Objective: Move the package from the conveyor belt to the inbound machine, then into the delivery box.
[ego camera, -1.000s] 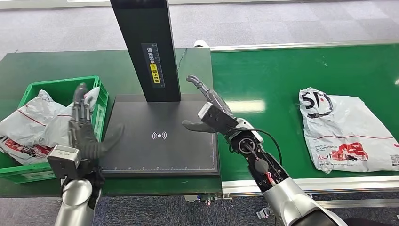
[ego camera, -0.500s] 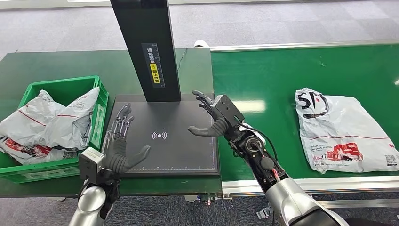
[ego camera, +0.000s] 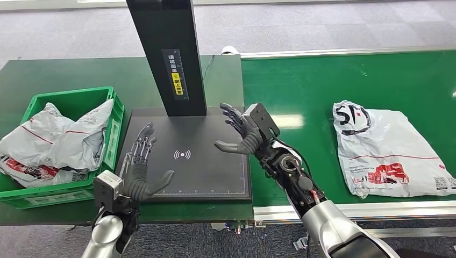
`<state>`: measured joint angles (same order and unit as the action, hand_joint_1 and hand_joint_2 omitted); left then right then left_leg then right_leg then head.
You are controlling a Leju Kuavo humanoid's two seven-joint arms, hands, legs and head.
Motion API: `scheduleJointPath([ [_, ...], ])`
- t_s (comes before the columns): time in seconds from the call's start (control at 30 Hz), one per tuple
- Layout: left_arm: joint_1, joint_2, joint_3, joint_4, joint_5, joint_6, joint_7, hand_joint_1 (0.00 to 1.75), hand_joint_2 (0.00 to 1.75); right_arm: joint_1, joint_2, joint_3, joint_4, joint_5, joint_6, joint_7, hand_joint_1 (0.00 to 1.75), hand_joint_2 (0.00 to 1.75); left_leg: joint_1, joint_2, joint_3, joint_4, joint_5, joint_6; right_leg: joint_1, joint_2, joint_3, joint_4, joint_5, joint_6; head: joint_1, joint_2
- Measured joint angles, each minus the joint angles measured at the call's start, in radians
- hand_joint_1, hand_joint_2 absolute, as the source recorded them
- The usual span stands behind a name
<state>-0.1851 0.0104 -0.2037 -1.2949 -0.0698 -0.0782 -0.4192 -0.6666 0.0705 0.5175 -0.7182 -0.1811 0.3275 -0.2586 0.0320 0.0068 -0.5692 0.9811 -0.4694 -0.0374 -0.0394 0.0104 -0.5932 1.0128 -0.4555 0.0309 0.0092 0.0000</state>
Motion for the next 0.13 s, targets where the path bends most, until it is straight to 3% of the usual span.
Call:
scheduleJointPath([
  [0.07,0.002,0.000,0.000,0.000,0.000,-0.002,0.000,0.00,1.75,-0.002,0.001,0.001,0.004,-0.003,-0.001,0.000,0.00,0.00,0.000,0.000,0.000,0.000,0.000,0.000,0.000,0.000,0.000,0.000,0.000,0.000,0.000,0.000],
  [0.13,0.004,0.001,0.001,0.000,0.000,-0.004,0.000,0.00,1.75,-0.003,0.001,0.002,0.007,-0.001,-0.006,-0.004,0.00,0.00,0.000,0.000,0.000,0.000,0.000,0.000,0.000,0.000,0.000,0.000,0.000,0.000,0.000,0.000],
])
